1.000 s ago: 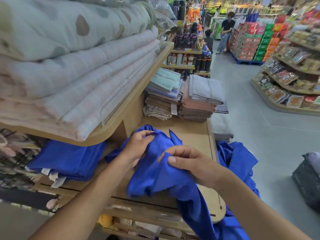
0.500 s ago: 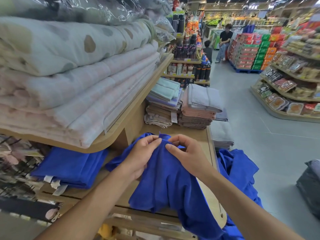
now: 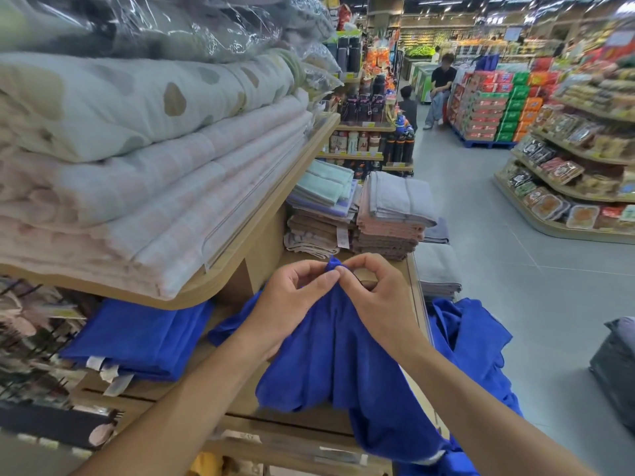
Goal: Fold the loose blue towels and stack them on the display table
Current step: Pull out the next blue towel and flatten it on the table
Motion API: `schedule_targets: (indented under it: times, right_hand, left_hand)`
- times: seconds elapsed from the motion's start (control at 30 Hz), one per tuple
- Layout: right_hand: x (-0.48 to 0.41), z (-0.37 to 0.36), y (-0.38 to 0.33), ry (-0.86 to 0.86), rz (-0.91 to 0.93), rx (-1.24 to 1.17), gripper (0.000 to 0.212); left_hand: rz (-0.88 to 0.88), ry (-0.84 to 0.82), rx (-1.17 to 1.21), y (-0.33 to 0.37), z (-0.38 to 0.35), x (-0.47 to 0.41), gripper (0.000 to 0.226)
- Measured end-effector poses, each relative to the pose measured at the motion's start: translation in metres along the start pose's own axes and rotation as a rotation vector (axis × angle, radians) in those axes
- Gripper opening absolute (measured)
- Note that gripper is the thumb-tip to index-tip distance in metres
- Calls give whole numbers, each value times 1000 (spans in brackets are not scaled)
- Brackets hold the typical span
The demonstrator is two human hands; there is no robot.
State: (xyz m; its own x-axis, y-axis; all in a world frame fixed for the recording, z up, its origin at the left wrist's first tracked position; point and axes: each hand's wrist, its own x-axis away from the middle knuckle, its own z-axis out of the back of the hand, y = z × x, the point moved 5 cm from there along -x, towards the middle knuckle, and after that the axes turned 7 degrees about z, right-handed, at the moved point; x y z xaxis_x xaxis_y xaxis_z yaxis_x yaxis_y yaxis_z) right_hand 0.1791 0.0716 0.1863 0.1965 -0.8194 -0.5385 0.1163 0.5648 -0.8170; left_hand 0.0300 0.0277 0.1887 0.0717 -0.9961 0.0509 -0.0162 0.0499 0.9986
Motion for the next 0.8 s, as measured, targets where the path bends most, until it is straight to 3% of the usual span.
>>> schedule_targets:
  times: [0.17,0.37,0.5,0.6,0.8]
  right_hand:
    - [-20,13,-20,16,44,-56,5]
    - [-77,38,-58,-195,23,-212,13]
    - [-116,62,-87,-338,99,-160,9]
    - [-137,72,-102,-415,73,-200,23]
    - [-153,85,-116,-523,24,-98,12]
  left_hand:
    - [-75,23,-76,34,-1,-10,16]
    - [-165,41,-232,100,-15,-30,18]
    - [-285,91,-363,154,-24,-40,19]
    - [-371,89,-444,191,-31,-44,19]
    - [-470,134,-484,250,-23,-51,20]
